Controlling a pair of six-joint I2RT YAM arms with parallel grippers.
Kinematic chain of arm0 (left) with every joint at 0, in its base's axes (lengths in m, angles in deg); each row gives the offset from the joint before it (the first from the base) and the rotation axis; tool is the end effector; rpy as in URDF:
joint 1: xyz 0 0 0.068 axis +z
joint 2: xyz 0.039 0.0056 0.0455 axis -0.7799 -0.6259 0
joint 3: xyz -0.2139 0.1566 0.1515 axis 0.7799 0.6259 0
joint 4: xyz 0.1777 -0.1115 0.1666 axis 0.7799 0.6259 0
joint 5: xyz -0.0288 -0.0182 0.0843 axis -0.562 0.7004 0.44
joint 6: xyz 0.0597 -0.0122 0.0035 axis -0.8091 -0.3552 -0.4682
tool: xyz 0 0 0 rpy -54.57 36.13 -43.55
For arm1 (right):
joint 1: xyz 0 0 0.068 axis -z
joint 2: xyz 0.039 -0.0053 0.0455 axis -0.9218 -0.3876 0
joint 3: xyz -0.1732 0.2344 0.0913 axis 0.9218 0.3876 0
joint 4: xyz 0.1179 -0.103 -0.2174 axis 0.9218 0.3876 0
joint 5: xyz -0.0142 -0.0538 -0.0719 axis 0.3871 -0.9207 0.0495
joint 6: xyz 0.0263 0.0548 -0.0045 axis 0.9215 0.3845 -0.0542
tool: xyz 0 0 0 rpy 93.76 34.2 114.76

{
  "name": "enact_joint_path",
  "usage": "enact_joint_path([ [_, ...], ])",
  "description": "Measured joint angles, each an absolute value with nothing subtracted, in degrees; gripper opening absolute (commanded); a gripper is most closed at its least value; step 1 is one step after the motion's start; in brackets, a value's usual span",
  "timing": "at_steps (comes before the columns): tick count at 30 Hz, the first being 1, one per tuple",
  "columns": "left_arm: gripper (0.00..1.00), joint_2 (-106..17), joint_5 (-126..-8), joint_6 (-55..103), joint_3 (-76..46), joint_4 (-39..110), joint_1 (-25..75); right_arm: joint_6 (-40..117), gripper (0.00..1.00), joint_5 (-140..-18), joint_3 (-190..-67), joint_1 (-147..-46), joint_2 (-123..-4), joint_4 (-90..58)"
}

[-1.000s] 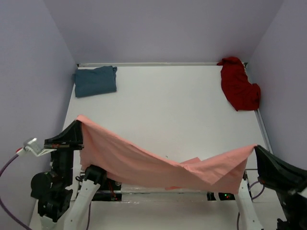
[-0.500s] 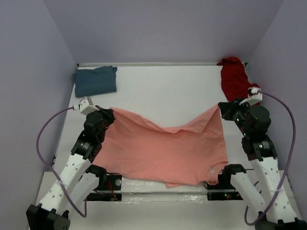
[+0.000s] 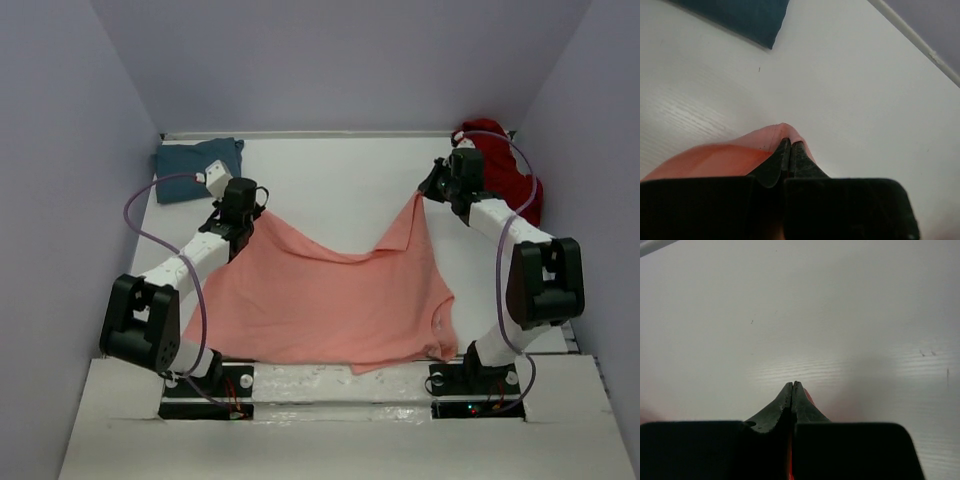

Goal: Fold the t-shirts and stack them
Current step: Flatten the tshirt out

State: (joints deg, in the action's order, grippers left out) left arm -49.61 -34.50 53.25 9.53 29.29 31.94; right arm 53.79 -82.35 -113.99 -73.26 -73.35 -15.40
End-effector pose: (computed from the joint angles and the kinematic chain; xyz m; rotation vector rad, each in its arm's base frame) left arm 0.3076 -0.0880 0.2739 -0.6340 1.8648 -0.2734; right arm 0.3744 0.0433 0.2759 0.2556 2.1199 0.3779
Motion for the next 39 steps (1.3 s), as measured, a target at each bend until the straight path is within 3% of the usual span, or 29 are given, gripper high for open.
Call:
enact_joint_path([
  [9, 0.00, -58.11, -33.19, 48.94, -7.24, 28.09, 37.17, 49.05, 0.00, -83.05, -134.71, -73.26, -88.71, -17.85],
  [18, 0.00, -55.23, -34.39, 47.78, -13.05, 30.21, 42.30, 45.48, 0.00, -84.50, -137.97, -73.26, -82.59, -17.72],
  [23, 0.00, -41.33, -39.20, 44.96, -12.96, 30.76, 42.33, 45.11, 0.00, -81.31, -137.97, -73.28, -67.16, -16.56],
  [32, 0.00, -7.80, -48.51, 40.48, -13.88, 28.97, 42.00, 46.38, 0.00, -71.12, -136.96, -73.28, -27.25, -16.98],
  [39, 0.00, 9.05, -56.23, 37.71, -17.95, 33.71, 42.00, 48.59, 0.00, -63.60, -140.33, -73.28, -11.01, -5.94],
])
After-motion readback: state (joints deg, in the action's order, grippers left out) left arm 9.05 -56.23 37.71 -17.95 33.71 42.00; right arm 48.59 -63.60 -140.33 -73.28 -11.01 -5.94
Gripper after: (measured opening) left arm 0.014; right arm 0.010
